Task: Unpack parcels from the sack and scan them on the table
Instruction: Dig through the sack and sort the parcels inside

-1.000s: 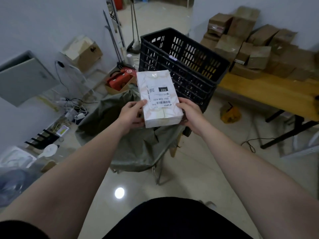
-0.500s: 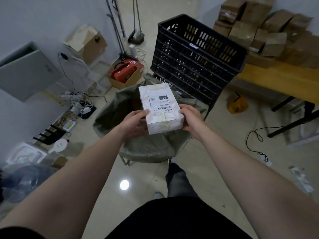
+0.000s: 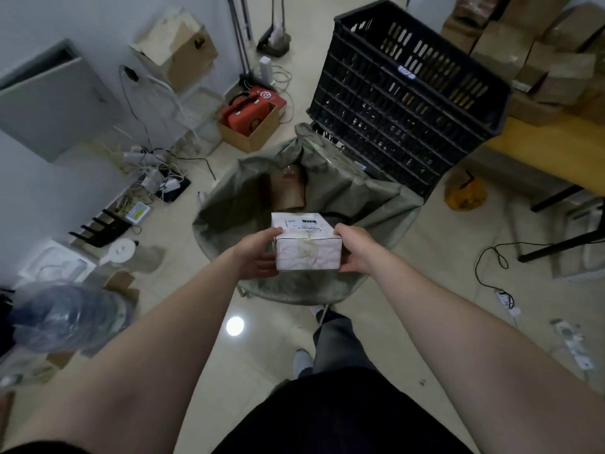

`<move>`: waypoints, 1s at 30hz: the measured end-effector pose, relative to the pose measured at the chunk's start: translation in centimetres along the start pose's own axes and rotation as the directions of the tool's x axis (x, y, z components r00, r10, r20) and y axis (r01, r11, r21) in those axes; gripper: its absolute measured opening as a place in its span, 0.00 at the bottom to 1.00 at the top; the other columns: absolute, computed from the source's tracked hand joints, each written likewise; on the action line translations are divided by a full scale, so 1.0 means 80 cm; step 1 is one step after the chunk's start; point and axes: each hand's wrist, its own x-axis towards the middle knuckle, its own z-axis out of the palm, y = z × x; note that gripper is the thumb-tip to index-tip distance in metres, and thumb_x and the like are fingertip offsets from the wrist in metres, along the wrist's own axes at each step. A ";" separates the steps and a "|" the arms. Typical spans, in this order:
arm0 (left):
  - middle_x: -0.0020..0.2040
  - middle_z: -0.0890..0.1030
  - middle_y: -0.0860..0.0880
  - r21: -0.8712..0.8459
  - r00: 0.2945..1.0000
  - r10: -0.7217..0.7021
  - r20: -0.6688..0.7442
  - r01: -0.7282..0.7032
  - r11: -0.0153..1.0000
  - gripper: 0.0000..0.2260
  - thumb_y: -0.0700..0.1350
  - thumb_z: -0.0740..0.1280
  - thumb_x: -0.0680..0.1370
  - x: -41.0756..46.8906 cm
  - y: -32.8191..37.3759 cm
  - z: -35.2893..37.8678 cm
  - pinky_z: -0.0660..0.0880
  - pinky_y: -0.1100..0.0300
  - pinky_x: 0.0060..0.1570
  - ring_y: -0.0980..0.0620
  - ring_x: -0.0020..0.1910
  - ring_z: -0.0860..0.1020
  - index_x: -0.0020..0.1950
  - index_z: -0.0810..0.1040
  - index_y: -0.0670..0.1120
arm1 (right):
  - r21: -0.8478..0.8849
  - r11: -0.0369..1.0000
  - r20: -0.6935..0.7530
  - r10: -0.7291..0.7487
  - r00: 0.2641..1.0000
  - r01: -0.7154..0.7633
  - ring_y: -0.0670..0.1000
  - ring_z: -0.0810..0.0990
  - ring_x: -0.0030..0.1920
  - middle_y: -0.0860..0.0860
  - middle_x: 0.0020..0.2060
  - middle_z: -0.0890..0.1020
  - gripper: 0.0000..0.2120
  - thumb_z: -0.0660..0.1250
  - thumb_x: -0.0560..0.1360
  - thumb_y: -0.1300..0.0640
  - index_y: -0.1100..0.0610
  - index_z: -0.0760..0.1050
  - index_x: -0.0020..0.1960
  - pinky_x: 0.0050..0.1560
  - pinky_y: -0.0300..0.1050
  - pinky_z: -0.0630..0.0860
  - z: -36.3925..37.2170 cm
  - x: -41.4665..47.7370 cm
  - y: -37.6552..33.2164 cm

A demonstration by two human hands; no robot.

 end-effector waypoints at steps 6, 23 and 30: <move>0.64 0.79 0.37 -0.073 0.998 -0.058 -0.026 0.056 0.996 0.24 0.57 0.70 0.79 0.028 0.005 -0.014 0.77 0.46 0.54 0.39 0.59 0.80 0.71 0.73 0.47 | -0.015 0.996 0.025 0.092 0.995 -0.092 0.59 0.86 0.48 0.56 0.46 0.87 0.10 0.60 0.79 0.56 0.56 0.80 0.53 0.41 0.58 0.84 0.022 0.037 -0.005; 0.49 0.85 0.42 -0.103 0.985 0.061 -0.161 -0.078 0.992 0.09 0.41 0.70 0.78 0.275 0.103 0.063 0.78 0.60 0.28 0.48 0.39 0.85 0.57 0.84 0.43 | 0.672 0.688 0.038 0.338 0.940 -0.275 0.59 0.83 0.58 0.57 0.58 0.85 0.19 0.68 0.80 0.45 0.52 0.76 0.68 0.47 0.55 0.80 0.039 0.224 -0.001; 0.37 0.82 0.49 -0.035 0.981 -0.046 -0.187 0.041 0.999 0.09 0.46 0.72 0.75 0.318 0.082 0.035 0.75 0.61 0.26 0.52 0.27 0.78 0.55 0.84 0.50 | 0.666 0.647 0.072 0.440 0.895 -0.372 0.56 0.82 0.48 0.56 0.49 0.85 0.15 0.70 0.78 0.45 0.53 0.79 0.59 0.51 0.52 0.81 0.068 0.249 0.023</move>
